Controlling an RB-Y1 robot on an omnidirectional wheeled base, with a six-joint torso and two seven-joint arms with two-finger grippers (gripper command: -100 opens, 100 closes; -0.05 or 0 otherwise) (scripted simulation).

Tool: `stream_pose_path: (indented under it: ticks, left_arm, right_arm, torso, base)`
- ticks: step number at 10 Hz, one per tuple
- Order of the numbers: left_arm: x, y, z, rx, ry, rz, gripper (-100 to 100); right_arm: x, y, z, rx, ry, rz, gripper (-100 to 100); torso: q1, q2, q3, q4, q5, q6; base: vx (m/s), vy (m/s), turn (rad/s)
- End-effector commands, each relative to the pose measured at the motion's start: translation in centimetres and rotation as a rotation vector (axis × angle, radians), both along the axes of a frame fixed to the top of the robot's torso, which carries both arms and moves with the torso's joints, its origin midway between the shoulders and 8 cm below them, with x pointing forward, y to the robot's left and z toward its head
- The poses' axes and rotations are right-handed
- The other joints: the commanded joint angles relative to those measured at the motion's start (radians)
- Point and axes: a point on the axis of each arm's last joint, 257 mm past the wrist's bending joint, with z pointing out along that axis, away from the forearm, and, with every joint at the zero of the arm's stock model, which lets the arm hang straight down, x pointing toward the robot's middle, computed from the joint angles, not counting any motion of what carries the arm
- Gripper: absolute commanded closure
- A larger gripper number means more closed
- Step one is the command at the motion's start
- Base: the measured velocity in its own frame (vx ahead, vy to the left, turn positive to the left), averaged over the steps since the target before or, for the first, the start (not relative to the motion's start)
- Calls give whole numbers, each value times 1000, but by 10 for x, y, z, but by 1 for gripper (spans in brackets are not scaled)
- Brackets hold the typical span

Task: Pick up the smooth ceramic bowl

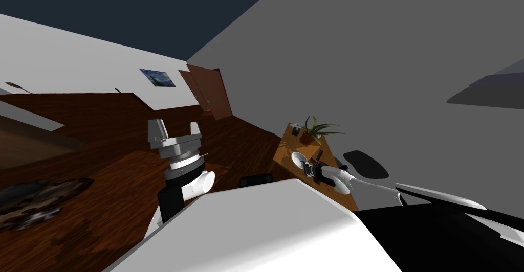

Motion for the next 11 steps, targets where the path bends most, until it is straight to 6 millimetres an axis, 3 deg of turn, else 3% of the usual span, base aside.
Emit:
stream_pose_path:
  ticks: [1,3,4,8,9,10,11]
  left_arm:
    - [0,0,0,0,0,0,0]
    - [0,0,0,0,0,0,0]
    - [0,0,0,0,0,0,0]
    - [0,0,0,0,0,0,0]
    - [0,0,0,0,0,0,0]
    - [0,0,0,0,0,0,0]
    - [0,0,0,0,0,0,0]
  right_arm:
    - [0,1,-8,-4,-2,-9,-100]
    - [0,3,-10,-4,-2,-12,-100]
    - [0,3,-11,-5,-2,-12,100]
    - [0,3,-11,-4,-2,-13,100]
    - [-1,3,-11,-4,-2,-13,0]
    - [0,0,-2,-2,-1,-3,100]
    - [1,-1,1,-1,0,1,100]
  torso:
    - [0,0,0,0,0,0]
    - [-1,0,0,0,0,0]
    - [0,0,0,0,0,0]
    - [1,1,0,0,1,0]
    - [1,1,1,0,1,0]
    - [1,1,1,0,1,0]
    - [2,2,1,0,2,1]
  base:
    - [14,-25,74]
    - [11,-21,33]
    - [0,0,0]
    - [-1,0,-3]
    - [0,0,0]
    - [-7,17,-81]
    - [-12,26,-76]
